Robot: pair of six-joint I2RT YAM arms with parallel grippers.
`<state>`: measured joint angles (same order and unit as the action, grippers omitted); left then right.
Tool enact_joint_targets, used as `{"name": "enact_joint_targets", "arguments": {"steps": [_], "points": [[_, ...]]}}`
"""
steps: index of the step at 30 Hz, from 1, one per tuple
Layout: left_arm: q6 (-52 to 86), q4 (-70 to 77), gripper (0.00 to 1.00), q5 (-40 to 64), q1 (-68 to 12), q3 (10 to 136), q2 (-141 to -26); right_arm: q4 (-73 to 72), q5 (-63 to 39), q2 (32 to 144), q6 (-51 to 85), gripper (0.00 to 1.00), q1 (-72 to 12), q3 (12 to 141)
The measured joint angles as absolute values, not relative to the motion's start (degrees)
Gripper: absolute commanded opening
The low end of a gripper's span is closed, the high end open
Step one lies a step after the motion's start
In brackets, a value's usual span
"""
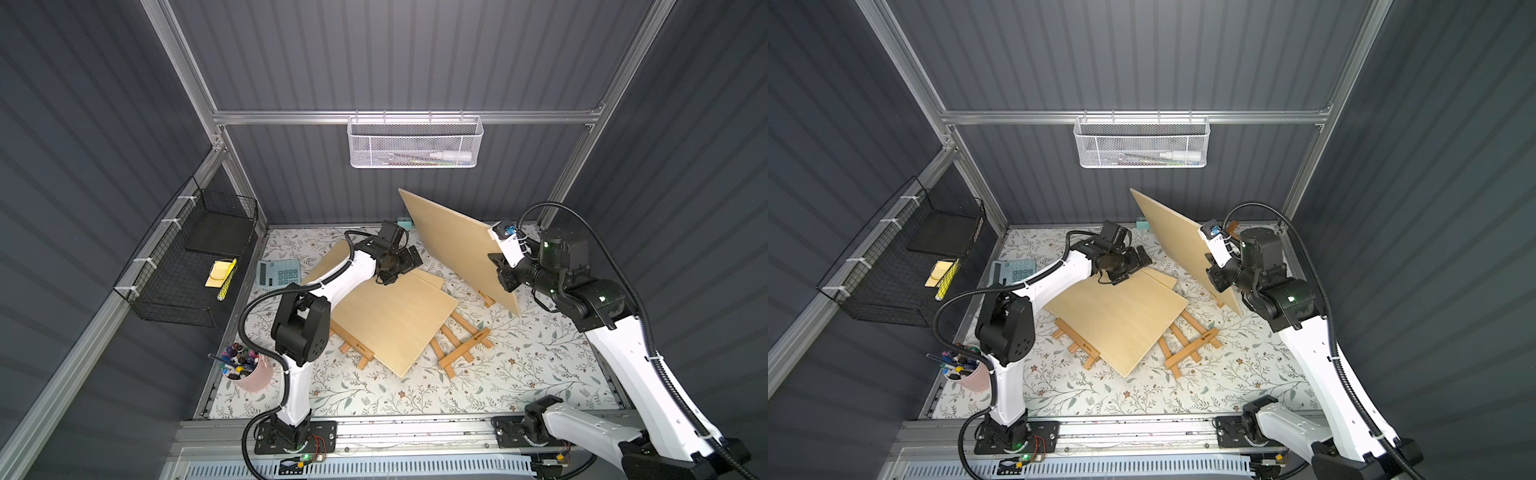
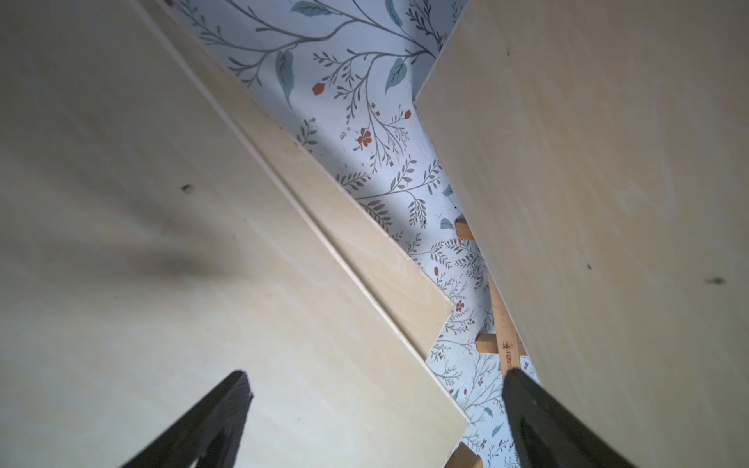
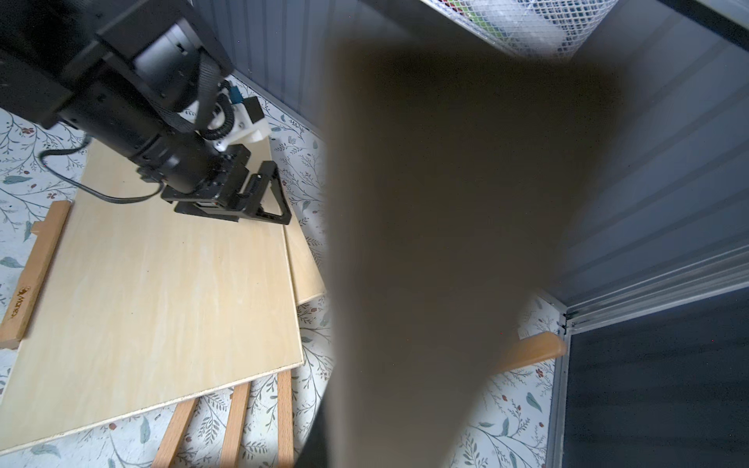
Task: Assemble the easel
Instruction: Place the drawing board on the easel.
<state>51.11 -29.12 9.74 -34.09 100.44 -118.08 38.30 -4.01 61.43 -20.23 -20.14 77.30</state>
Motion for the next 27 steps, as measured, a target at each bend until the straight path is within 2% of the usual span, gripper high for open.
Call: {"name": "enact_joint_targets", "arguments": {"steps": [11,27], "points": [[50.5,-28.6,0.98,10.2,-34.6,109.4,-125.9,37.7,-6.9,62.9,-22.2,0.0,-19.9,79.8],[50.6,-28.1,0.98,10.4,-34.9,119.3,-135.4,35.5,-10.3,63.5,-34.0,0.0,-19.9,79.8]]}}
